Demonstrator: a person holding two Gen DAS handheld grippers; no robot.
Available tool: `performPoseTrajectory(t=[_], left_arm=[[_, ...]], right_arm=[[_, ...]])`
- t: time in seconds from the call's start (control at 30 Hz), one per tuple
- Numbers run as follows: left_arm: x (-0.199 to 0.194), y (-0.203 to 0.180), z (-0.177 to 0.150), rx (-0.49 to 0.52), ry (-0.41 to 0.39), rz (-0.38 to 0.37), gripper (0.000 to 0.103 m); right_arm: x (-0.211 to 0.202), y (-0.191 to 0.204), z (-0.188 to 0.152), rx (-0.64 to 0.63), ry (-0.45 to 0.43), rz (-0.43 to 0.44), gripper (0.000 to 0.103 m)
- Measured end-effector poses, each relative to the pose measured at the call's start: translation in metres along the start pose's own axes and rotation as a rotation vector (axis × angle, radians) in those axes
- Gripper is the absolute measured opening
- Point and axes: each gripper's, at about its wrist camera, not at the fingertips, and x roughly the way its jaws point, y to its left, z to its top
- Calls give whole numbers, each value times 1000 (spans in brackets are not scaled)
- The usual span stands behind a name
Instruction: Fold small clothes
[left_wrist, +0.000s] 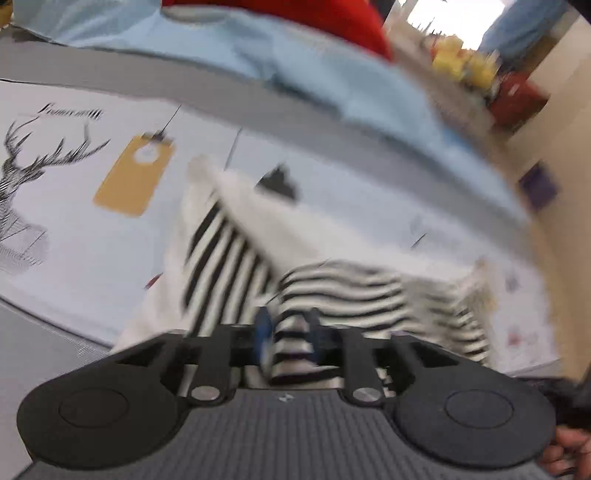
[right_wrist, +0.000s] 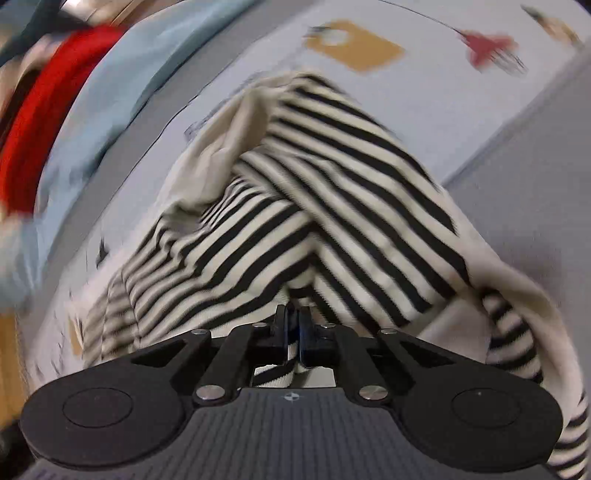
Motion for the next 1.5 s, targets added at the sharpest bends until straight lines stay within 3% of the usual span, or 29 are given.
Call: performPoseTrajectory(t=[0.03, 0.1, 0.13, 0.17, 0.23, 0.3, 0.37, 0.43, 0.47, 0.5, 0.57, 0.6, 0.63, 0.73, 0.83, 0.9, 0.97, 1.03, 1.1, 1.17, 1.27, 1.33, 1.5], left_arm=[[-2, -1, 1, -15, -3, -4, 71], [8, -1, 0, -50, 47, 18, 74], [16, 4, -4, -89, 99, 38, 72], [23, 11, -6, -130, 146, 40, 70], [38, 24, -14, -221, 214, -2, 32], [41, 31, -16, -262, 195, -25, 6], [21, 24, -6, -265, 62, -110, 6], [5, 14, 3, -219, -28, -195, 6], [4, 11, 3, -199, -41, -185, 6], [11, 12, 1, -195, -6, -137, 7], [37, 25, -9, -238, 143, -14, 11], [46, 33, -15, -258, 207, 66, 24], [45, 36, -18, -259, 198, 93, 30], [17, 16, -6, -132, 50, 92, 32], [-3, -4, -3, -23, -70, 67, 33], [-3, -8, -5, -21, -66, 28, 33], [-2, -10, -10, -10, -39, 17, 33], [6, -12, -9, 10, 7, 18, 33], [30, -7, -15, 34, 122, 57, 33], [46, 2, -23, 42, 225, 102, 33], [39, 1, -22, 55, 206, 102, 33], [16, -6, -20, 102, 124, 82, 33], [-46, -12, -35, 188, -25, 65, 33]], right_arm=[[-3, -2, 3, 22, -8, 29, 7], [-9, 3, 6, -3, -50, 56, 17], [-9, 4, 5, -18, -54, 53, 29], [-7, 4, 4, -22, -45, 44, 35], [3, 1, 3, -11, -5, 21, 35], [8, -1, -5, -2, 10, 15, 31], [3, 0, -6, -24, -17, 12, 3], [-7, 5, -6, -33, -55, 68, 3], [-13, 8, -7, -46, -79, 90, 2], [-15, 11, -7, -57, -97, 93, 2], [-15, 6, -8, -43, -90, 60, 2], [-12, 1, -8, -18, -70, 35, 3], [-6, -7, -8, 22, -43, 1, 4], [-5, -15, -9, 67, -36, -58, 18], [-28, 6, -10, -50, -182, -85, 22], [-38, 19, -14, -132, -245, -68, 24], [-41, 28, -18, -197, -249, -6, 28], [-31, 36, -23, -251, -169, 73, 29], [-16, 38, -28, -270, -51, 118, 33], [5, 31, -31, -253, 77, 79, 34], [14, 20, -33, -231, 114, 28, 33], [2, 19, -29, -233, 91, 37, 33], [-70, 13, -19, -316, -127, 119, 33]])
